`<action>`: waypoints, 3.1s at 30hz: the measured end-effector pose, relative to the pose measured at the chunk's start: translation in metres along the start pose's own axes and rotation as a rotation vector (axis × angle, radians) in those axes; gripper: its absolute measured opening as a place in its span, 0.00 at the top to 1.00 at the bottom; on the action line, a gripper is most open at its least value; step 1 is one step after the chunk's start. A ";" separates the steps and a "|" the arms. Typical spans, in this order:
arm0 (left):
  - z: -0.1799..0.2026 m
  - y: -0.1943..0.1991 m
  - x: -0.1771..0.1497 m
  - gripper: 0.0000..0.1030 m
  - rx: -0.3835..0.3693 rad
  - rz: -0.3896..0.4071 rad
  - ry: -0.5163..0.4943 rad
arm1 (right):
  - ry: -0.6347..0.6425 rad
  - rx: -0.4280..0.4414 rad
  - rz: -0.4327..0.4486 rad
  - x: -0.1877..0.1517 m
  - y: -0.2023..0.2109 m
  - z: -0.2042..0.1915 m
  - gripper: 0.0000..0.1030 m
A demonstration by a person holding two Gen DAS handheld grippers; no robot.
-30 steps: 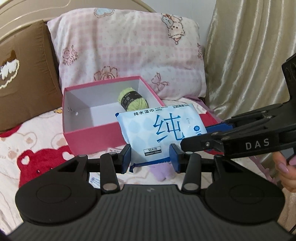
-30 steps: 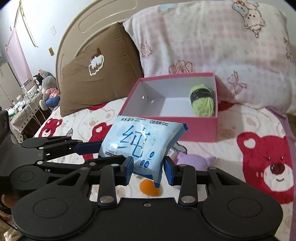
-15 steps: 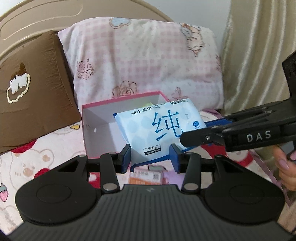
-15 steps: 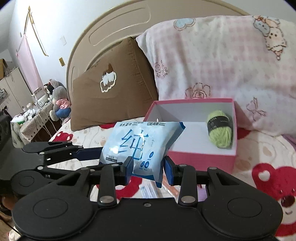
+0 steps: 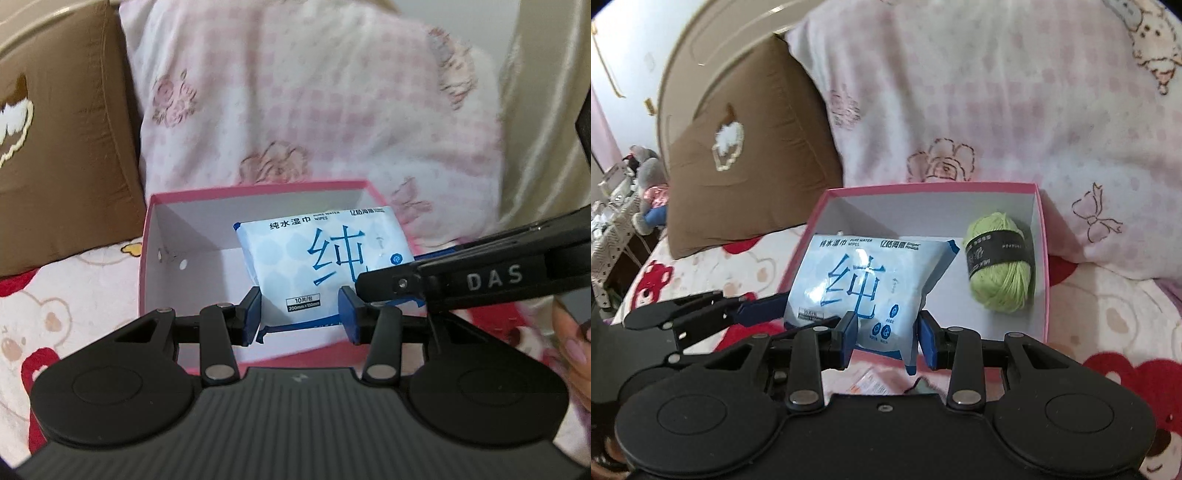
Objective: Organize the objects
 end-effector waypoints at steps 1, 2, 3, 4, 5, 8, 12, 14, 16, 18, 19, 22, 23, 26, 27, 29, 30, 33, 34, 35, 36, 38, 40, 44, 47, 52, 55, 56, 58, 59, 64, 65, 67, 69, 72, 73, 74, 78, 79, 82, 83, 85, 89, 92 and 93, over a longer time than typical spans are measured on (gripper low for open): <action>-0.002 -0.010 0.000 0.58 0.009 -0.015 0.004 | 0.007 -0.007 -0.019 0.002 -0.014 0.003 0.60; -0.004 -0.020 0.000 0.59 0.017 -0.033 0.008 | 0.013 -0.017 -0.040 0.003 -0.025 0.006 0.60; -0.007 -0.029 0.001 0.59 0.027 -0.046 0.016 | 0.013 -0.028 -0.054 0.003 -0.036 0.008 0.60; -0.010 -0.038 0.000 0.59 0.032 -0.057 0.025 | 0.008 -0.026 -0.059 0.003 -0.046 0.011 0.60; -0.014 -0.046 0.000 0.59 0.035 -0.066 0.037 | -0.001 -0.022 -0.065 0.002 -0.054 0.015 0.60; -0.021 -0.064 -0.002 0.59 0.045 -0.095 0.058 | -0.037 -0.003 -0.075 0.000 -0.074 0.026 0.61; -0.023 -0.082 -0.006 0.59 0.062 -0.121 0.053 | -0.055 0.011 -0.108 -0.004 -0.094 0.036 0.62; -0.025 -0.089 -0.007 0.59 0.067 -0.128 0.065 | -0.060 0.016 -0.123 -0.004 -0.102 0.041 0.63; -0.028 -0.097 -0.006 0.58 0.071 -0.142 0.098 | -0.066 0.016 -0.130 -0.004 -0.107 0.044 0.65; -0.030 -0.104 -0.005 0.59 0.078 -0.165 0.143 | -0.096 0.021 -0.144 -0.004 -0.113 0.050 0.67; -0.031 -0.106 -0.006 0.59 0.082 -0.174 0.160 | -0.104 0.020 -0.152 -0.003 -0.116 0.052 0.68; -0.029 -0.116 -0.006 0.59 0.104 -0.196 0.172 | -0.109 0.002 -0.176 -0.001 -0.124 0.054 0.69; -0.028 -0.118 -0.007 0.59 0.113 -0.199 0.167 | -0.108 -0.004 -0.183 -0.001 -0.126 0.054 0.69; -0.026 -0.124 -0.007 0.59 0.133 -0.202 0.154 | -0.120 -0.017 -0.199 0.000 -0.132 0.056 0.69; -0.026 -0.125 -0.008 0.59 0.141 -0.206 0.155 | -0.124 -0.018 -0.202 0.000 -0.134 0.058 0.69; -0.026 -0.129 -0.009 0.60 0.157 -0.210 0.154 | -0.141 -0.019 -0.218 0.000 -0.138 0.059 0.70; -0.025 -0.130 -0.010 0.61 0.170 -0.212 0.147 | -0.151 -0.022 -0.227 0.000 -0.139 0.060 0.70; -0.019 -0.135 -0.012 0.62 0.191 -0.199 0.105 | -0.162 -0.040 -0.252 -0.001 -0.144 0.061 0.73; -0.017 -0.135 -0.012 0.62 0.194 -0.201 0.091 | -0.158 -0.052 -0.251 -0.002 -0.145 0.060 0.73; -0.016 -0.135 -0.012 0.61 0.193 -0.204 0.087 | -0.149 -0.063 -0.249 -0.002 -0.146 0.060 0.73; -0.016 -0.135 -0.012 0.60 0.186 -0.205 0.094 | -0.142 -0.074 -0.247 -0.003 -0.146 0.061 0.73; -0.017 -0.131 -0.012 0.60 0.179 -0.186 0.112 | -0.143 -0.071 -0.228 -0.003 -0.140 0.061 0.73; -0.017 -0.126 -0.010 0.60 0.170 -0.177 0.117 | -0.149 -0.048 -0.197 -0.004 -0.126 0.062 0.72; -0.015 -0.109 -0.005 0.60 0.147 -0.157 0.131 | -0.140 -0.017 -0.164 -0.002 -0.100 0.066 0.71; -0.011 -0.092 0.001 0.60 0.136 -0.153 0.128 | -0.098 -0.006 -0.138 0.001 -0.076 0.060 0.70; 0.002 -0.058 0.009 0.59 0.158 -0.113 0.056 | 0.010 -0.030 -0.082 0.001 -0.035 0.039 0.70; 0.011 -0.039 0.007 0.59 0.197 -0.080 -0.026 | 0.045 -0.027 -0.048 -0.006 -0.010 0.029 0.70; 0.013 -0.033 0.006 0.58 0.208 -0.072 -0.048 | 0.053 -0.028 -0.042 -0.008 -0.006 0.026 0.70; 0.017 -0.018 0.003 0.58 0.214 -0.061 -0.077 | 0.070 -0.031 -0.030 -0.014 0.004 0.017 0.70; 0.019 -0.011 0.002 0.57 0.208 -0.063 -0.077 | 0.076 -0.031 -0.020 -0.016 0.010 0.013 0.70; 0.023 0.028 0.000 0.57 0.178 -0.075 -0.065 | 0.118 -0.032 0.011 -0.023 0.038 -0.007 0.70; 0.024 0.036 0.000 0.57 0.172 -0.075 -0.066 | 0.135 -0.039 0.015 -0.024 0.044 -0.011 0.70; 0.026 0.055 0.000 0.56 0.161 -0.074 -0.072 | 0.158 -0.048 0.022 -0.025 0.056 -0.016 0.70; 0.028 0.071 0.001 0.56 0.152 -0.072 -0.080 | 0.177 -0.053 0.025 -0.026 0.067 -0.021 0.70; 0.032 0.092 0.001 0.55 0.142 -0.067 -0.101 | 0.191 -0.053 0.018 -0.029 0.081 -0.027 0.68; 0.034 0.100 0.000 0.54 0.139 -0.070 -0.112 | 0.194 -0.054 0.016 -0.030 0.086 -0.030 0.67; 0.036 0.105 -0.001 0.54 0.140 -0.076 -0.119 | 0.199 -0.054 0.012 -0.031 0.090 -0.033 0.67; 0.043 0.125 -0.005 0.53 0.125 -0.099 -0.133 | 0.228 -0.040 0.003 -0.037 0.105 -0.044 0.67; 0.045 0.130 -0.006 0.52 0.121 -0.095 -0.139 | 0.232 -0.040 0.004 -0.038 0.108 -0.047 0.67; 0.050 0.144 -0.009 0.51 0.114 -0.091 -0.156 | 0.253 -0.030 0.005 -0.042 0.117 -0.057 0.63; 0.051 0.148 -0.009 0.50 0.110 -0.089 -0.159 | 0.261 -0.029 0.006 -0.043 0.119 -0.060 0.59; 0.052 0.157 -0.012 0.50 0.110 -0.072 -0.161 | 0.282 -0.035 0.016 -0.045 0.125 -0.068 0.51; 0.052 0.170 -0.019 0.46 0.120 -0.058 -0.176 | 0.284 -0.084 0.046 -0.053 0.134 -0.077 0.23; 0.047 0.178 -0.024 0.44 0.119 -0.060 -0.160 | 0.288 -0.094 0.029 -0.055 0.136 -0.081 0.20; 0.046 0.180 -0.025 0.44 0.116 -0.063 -0.154 | 0.299 -0.103 0.028 -0.055 0.137 -0.083 0.19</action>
Point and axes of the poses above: each gripper's, at about its wrist camera, not at the fingertips, and y roughly against the way its jaws point, z to its right, x to its top, the point moved 1 cm from there along -y, roughly the way its jaws point, and after that the axes turned 15 degrees about y, right-handed, at the moved point
